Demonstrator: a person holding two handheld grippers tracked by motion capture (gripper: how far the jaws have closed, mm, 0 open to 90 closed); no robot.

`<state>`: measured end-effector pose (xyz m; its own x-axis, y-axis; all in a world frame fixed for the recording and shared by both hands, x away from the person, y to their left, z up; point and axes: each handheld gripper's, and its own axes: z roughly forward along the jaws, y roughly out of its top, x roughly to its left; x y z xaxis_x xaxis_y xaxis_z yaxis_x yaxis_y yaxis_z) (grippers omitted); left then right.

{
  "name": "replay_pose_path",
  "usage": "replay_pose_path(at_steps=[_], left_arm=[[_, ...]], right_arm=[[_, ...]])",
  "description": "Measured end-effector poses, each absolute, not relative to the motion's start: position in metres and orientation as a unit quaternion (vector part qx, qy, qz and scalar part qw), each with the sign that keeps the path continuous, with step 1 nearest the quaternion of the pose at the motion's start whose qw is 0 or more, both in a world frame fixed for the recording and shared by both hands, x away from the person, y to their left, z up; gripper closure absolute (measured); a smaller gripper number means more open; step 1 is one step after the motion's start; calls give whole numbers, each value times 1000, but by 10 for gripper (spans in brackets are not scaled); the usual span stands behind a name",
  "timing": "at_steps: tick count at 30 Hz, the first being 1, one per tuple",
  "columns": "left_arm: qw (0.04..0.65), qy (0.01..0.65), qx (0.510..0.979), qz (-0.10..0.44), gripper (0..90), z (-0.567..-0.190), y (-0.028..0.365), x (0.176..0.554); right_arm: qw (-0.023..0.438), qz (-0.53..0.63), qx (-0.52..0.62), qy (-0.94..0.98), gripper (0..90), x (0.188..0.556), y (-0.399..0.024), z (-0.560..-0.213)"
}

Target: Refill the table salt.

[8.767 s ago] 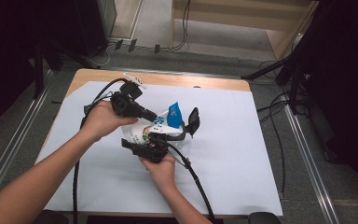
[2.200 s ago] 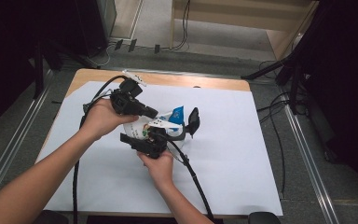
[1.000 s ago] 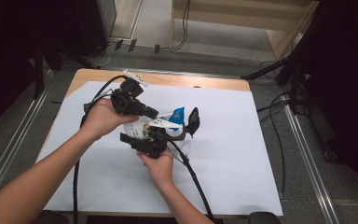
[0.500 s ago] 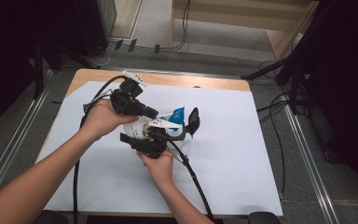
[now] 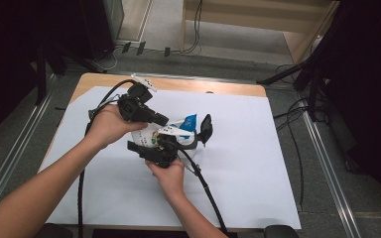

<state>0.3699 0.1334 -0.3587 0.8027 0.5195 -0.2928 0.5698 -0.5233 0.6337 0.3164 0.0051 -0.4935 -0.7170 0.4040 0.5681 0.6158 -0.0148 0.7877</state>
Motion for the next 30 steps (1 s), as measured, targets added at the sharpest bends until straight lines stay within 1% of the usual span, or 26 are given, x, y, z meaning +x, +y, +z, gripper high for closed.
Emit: replay_pose_path(at_steps=[5, 12, 21, 30], left_arm=[[374, 311, 873, -34, 891, -359, 133, 370], [379, 312, 871, -32, 882, -359, 133, 370], [383, 313, 868, -31, 856, -359, 139, 371], [384, 316, 867, -30, 885, -359, 141, 371]], right_arm=[[88, -612, -368, -695, 597, 317, 5, -493], [82, -608, -368, -698, 613, 317, 4, -493], [89, -609, -370, -696, 622, 316, 4, -494], [92, -613, -364, -695, 625, 315, 5, -494]])
